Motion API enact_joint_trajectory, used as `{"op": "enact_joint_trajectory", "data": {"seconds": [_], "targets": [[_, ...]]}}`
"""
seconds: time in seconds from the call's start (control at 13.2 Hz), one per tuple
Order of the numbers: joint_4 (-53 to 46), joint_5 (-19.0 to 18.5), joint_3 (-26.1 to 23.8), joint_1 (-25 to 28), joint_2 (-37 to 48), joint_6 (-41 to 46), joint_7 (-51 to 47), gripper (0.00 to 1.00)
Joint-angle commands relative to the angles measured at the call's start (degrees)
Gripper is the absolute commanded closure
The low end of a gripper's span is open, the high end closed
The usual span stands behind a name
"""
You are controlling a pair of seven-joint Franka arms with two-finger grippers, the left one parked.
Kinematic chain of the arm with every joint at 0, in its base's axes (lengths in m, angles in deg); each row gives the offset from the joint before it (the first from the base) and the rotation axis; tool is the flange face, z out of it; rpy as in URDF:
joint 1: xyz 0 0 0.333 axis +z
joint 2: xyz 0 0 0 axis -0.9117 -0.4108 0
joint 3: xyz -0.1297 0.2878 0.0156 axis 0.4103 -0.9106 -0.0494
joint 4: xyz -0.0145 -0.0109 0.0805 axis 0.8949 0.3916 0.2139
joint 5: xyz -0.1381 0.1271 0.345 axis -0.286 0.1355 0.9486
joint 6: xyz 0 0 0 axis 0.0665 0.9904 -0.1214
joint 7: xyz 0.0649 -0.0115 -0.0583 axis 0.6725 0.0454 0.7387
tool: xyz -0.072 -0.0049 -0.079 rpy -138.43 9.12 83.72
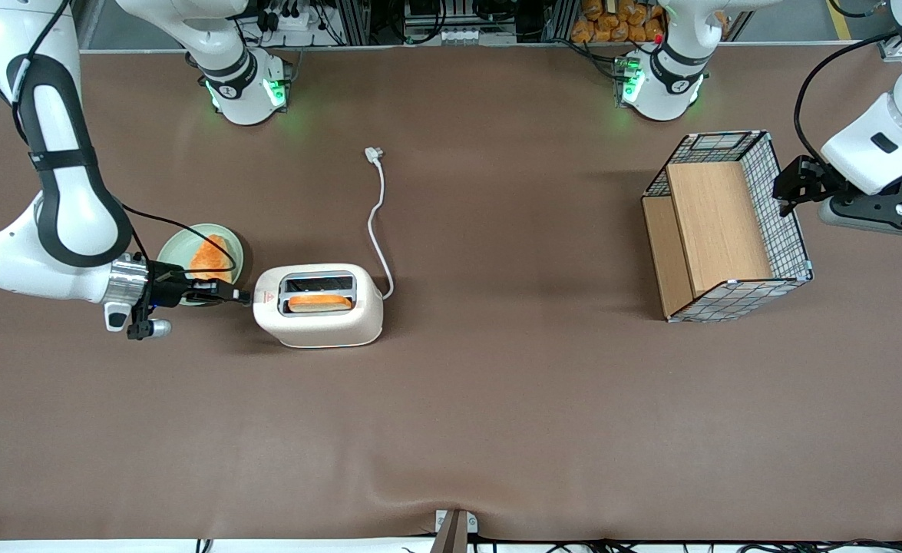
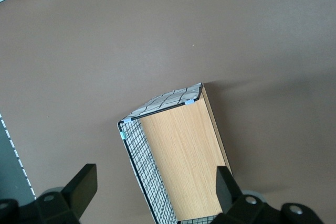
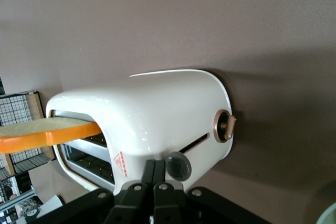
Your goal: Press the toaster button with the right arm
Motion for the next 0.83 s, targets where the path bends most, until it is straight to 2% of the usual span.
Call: {"op": "enact_joint_trajectory", "data": {"seconds": [0.0, 0.76], "targets": [[0.2, 2.3, -0.1, -0.4, -0.5, -1.6, 1.4, 1.0], [0.4, 2.5, -0.1, -0.4, -2.8, -2.7, 3.3, 1.0]]}}
